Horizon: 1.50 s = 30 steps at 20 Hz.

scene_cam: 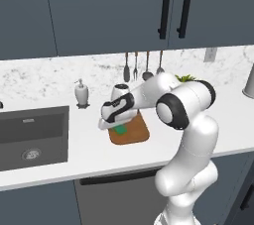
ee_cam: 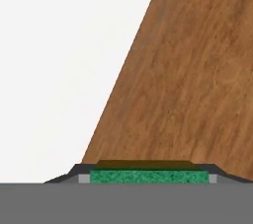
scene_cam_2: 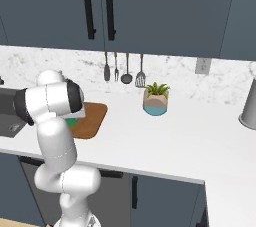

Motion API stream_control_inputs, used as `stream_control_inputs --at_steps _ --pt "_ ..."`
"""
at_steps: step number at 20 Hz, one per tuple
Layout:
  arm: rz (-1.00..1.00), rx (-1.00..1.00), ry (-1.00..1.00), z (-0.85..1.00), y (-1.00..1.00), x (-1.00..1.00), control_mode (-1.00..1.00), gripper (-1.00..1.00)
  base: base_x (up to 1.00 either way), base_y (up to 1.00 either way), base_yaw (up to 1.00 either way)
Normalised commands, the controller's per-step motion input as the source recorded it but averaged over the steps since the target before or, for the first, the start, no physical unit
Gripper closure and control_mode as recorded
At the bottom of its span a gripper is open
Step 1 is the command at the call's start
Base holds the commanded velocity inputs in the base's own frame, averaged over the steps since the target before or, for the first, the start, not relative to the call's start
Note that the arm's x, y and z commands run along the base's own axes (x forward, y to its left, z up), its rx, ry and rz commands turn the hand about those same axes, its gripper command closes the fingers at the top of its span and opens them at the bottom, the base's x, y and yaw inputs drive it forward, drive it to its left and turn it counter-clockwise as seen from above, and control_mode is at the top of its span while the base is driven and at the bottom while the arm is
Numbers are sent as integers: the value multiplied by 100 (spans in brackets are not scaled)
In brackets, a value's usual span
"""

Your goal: Pick up the sponge from the counter and clean the cutting board by briefly scrubbing or pressing down on the cutting board. Once finished, release the sponge.

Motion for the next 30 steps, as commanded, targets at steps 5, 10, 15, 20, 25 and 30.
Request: stream_control_inputs --at_steps 5,10,15,20,25,30 --pt "0 0 10 -93 -51 -92 -100 100 0 0 0" --pt "-2 1 4 -66 -89 -40 -100 100 0 0 0" --pt "-5 5 0 -23 -88 -5 -100 100 0 0 0" --pt "-3 2 0 -28 -45 17 -100 100 0 0 0" --pt "0 0 0 -3 -4 69 -100 100 0 0 0" --pt "0 0 0 -11 -32 90 -100 100 0 0 0"
